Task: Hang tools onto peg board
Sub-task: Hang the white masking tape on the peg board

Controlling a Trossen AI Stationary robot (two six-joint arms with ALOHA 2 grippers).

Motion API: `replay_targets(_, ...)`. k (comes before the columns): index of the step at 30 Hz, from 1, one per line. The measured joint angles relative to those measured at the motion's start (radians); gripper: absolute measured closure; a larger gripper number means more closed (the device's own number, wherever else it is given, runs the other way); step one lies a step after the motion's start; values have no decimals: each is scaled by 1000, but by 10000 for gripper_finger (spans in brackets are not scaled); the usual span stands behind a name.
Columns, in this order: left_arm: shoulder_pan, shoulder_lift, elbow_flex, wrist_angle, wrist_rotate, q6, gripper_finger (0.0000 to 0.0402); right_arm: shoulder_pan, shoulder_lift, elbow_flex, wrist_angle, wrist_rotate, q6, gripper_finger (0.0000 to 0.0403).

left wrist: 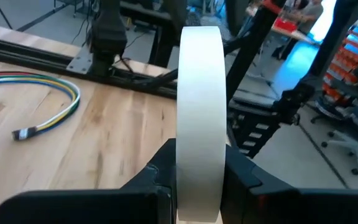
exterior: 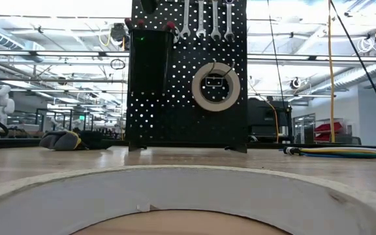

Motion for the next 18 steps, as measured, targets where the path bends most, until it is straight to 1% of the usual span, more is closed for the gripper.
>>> replay_targets(3, 1, 0, 0, -14, 0, 16, 338, 0, 0, 0, -2, 7, 3, 243)
replay_targets(9, 1, 0, 0, -15, 0, 52, 338, 0, 1, 0, -42, 75, 48, 243)
replay_targets(12, 1, 0, 0, -14, -1, 72, 338, -1, 1, 0, -48, 76, 81, 243)
replay_targets(18, 1, 0, 0, -13, -42, 97, 338, 0, 2, 0, -47, 73, 108, 243)
